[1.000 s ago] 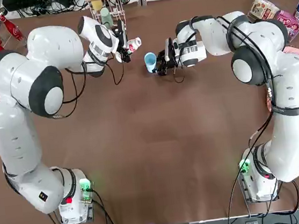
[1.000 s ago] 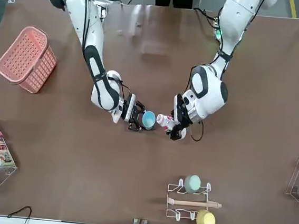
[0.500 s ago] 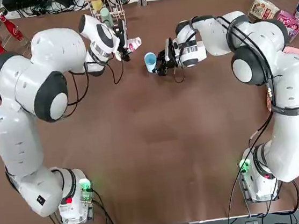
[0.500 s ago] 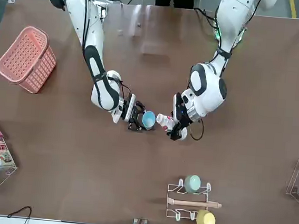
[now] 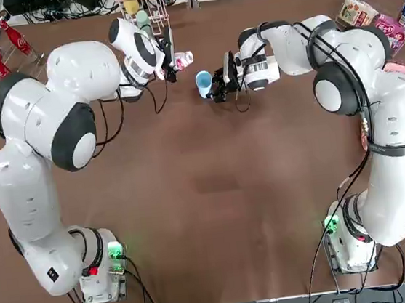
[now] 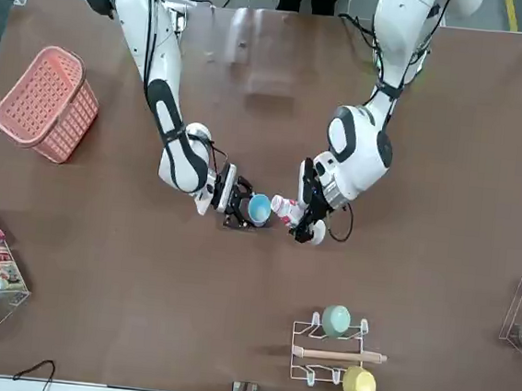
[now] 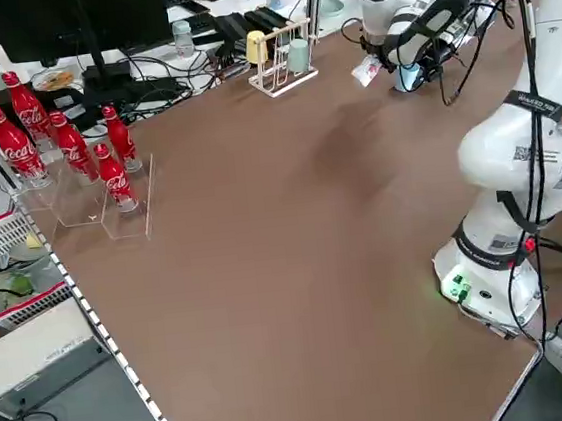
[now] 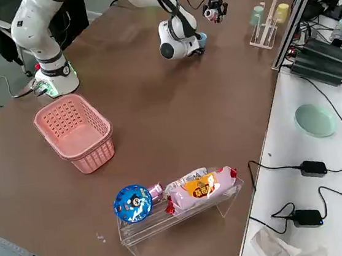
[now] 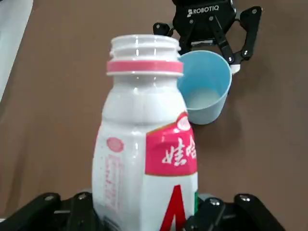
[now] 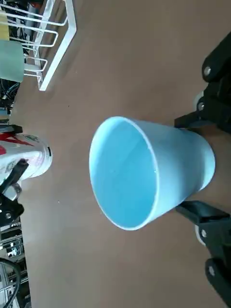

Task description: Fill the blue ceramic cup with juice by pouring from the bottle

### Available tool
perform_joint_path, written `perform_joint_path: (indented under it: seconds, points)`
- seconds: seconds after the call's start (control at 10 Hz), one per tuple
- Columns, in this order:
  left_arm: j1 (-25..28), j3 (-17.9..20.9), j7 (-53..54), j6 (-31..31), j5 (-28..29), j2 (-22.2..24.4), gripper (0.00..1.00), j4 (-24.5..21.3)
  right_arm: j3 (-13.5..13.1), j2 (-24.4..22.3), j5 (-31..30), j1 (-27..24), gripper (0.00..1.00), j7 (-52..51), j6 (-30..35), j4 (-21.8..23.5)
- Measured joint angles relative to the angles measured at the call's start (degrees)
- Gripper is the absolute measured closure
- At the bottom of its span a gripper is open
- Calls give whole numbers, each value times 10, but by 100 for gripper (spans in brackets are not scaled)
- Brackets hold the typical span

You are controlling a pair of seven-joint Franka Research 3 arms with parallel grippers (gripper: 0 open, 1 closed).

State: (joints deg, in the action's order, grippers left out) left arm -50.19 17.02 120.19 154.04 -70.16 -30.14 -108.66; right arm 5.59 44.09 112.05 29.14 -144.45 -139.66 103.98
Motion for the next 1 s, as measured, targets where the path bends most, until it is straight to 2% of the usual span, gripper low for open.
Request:
perform_joint_path:
  seconds: [0.2, 0.7, 1.0]
  points:
    - [-13, 12, -10, 0, 2, -5, 58, -1, 0, 0, 0, 0, 33, 0, 0, 1]
    - [-89, 84, -35, 0, 2, -34, 58, -1, 0, 0, 0, 0, 33, -1, 0, 1]
    - [-105, 95, -44, 0, 2, -42, 58, 2, 0, 0, 0, 0, 33, -1, 0, 1]
